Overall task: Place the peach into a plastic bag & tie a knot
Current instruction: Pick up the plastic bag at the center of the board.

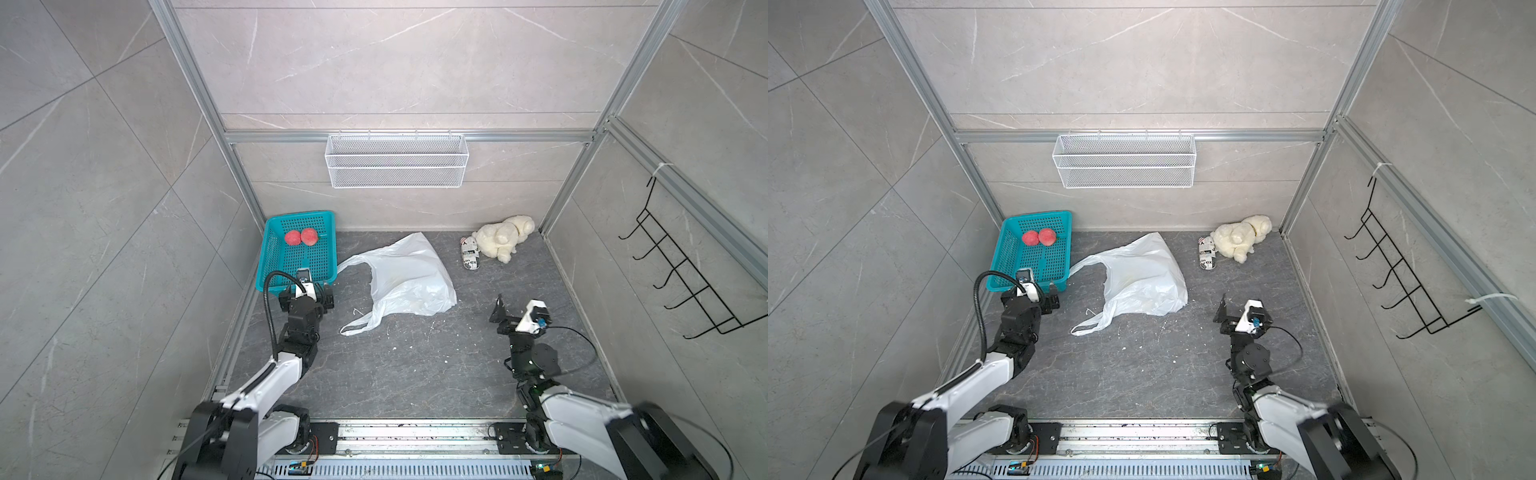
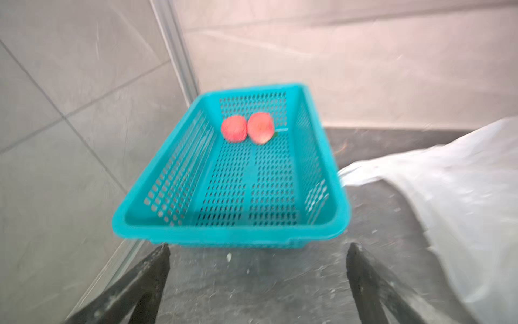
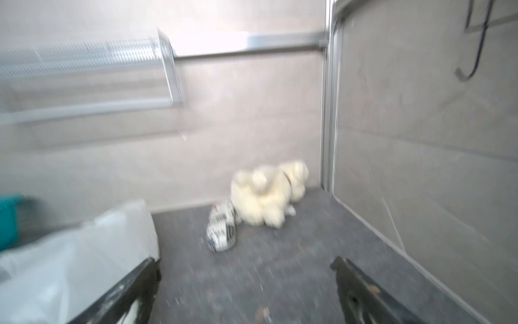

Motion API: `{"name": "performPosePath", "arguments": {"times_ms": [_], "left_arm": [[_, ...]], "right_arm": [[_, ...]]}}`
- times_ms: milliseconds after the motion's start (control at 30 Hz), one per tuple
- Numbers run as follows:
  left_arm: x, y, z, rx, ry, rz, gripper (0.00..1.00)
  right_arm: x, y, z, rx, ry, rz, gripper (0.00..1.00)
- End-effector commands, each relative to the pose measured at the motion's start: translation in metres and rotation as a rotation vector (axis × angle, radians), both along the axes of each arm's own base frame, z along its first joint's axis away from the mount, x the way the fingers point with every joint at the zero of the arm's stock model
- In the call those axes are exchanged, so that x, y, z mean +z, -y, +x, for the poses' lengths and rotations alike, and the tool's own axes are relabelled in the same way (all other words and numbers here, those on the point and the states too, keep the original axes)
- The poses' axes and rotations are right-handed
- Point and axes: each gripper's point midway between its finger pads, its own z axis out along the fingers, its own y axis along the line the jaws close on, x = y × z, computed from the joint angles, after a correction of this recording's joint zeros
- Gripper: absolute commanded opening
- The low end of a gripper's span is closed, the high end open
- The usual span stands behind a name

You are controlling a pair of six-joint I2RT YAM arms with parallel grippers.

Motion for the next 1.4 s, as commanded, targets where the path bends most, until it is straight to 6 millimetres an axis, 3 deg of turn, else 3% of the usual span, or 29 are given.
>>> {"name": "performPosePath", "arguments": {"times_ms": [0, 33, 67, 133, 233, 467, 533, 633, 700, 800, 900, 1033, 1200, 1300, 1333, 1367], "left_arm": [[0.064, 0.015, -0.016, -0.100, 0.099, -0.098, 1.00], [0.078, 0.025, -0.021, -0.163, 0.108, -0.133, 1.00], [0.087, 0.035, -0.026, -0.224, 0.094, -0.160, 1.00], [0.098, 0.052, -0.037, -0.328, 0.049, -0.194, 1.00], [0.111, 0.060, -0.046, -0.372, 0.015, -0.276, 1.00], [0.130, 0.072, -0.057, -0.447, 0.036, -0.399, 1.00], [0.129, 0.065, -0.056, -0.396, 0.027, -0.455, 1.00], [0.130, 0.058, -0.055, -0.349, 0.019, -0.492, 1.00], [0.128, 0.058, -0.052, -0.334, -0.008, -0.506, 1.00], [0.114, 0.058, -0.042, -0.293, -0.098, -0.502, 1.00], [0.095, 0.061, -0.028, -0.266, -0.219, -0.490, 1.00], [0.063, 0.070, -0.015, -0.237, -0.418, -0.499, 1.00], [0.037, 0.053, -0.009, -0.116, -0.530, -0.578, 1.00], [0.038, 0.033, -0.009, -0.038, -0.532, -0.591, 1.00], [0.041, 0.026, -0.010, -0.011, -0.525, -0.574, 1.00], [0.044, 0.018, -0.013, 0.020, -0.515, -0.560, 1.00]], "right_arm": [[0.031, -0.010, -0.019, 0.113, 0.022, 0.080, 1.00], [0.017, -0.004, -0.018, 0.088, -0.220, 0.112, 0.99], [0.026, 0.014, -0.025, -0.011, -0.308, 0.113, 0.99], [0.039, 0.021, -0.032, -0.049, -0.383, 0.041, 0.99], [0.056, -0.004, -0.032, 0.110, -0.349, 0.047, 0.99], [0.085, -0.007, -0.035, 0.126, -0.468, 0.112, 0.99], [0.097, -0.012, -0.037, 0.165, -0.465, 0.165, 1.00], [0.115, -0.049, -0.025, 0.342, -0.514, 0.168, 1.00], [0.108, -0.081, -0.008, 0.442, -0.675, 0.161, 0.96], [0.079, -0.126, 0.015, 0.488, -0.958, 0.120, 0.81], [0.064, -0.170, 0.028, 0.414, -1.026, -0.077, 0.79], [0.047, -0.247, 0.040, 0.383, -1.086, -0.307, 0.80], [-0.001, -0.342, 0.067, 0.413, -1.180, -0.437, 0.83], [-0.031, -0.381, 0.088, 0.435, -1.213, -0.441, 0.86], [-0.031, -0.389, 0.096, 0.439, -1.187, -0.430, 0.89], [-0.043, -0.397, 0.104, 0.442, -1.177, -0.422, 0.95]]}}
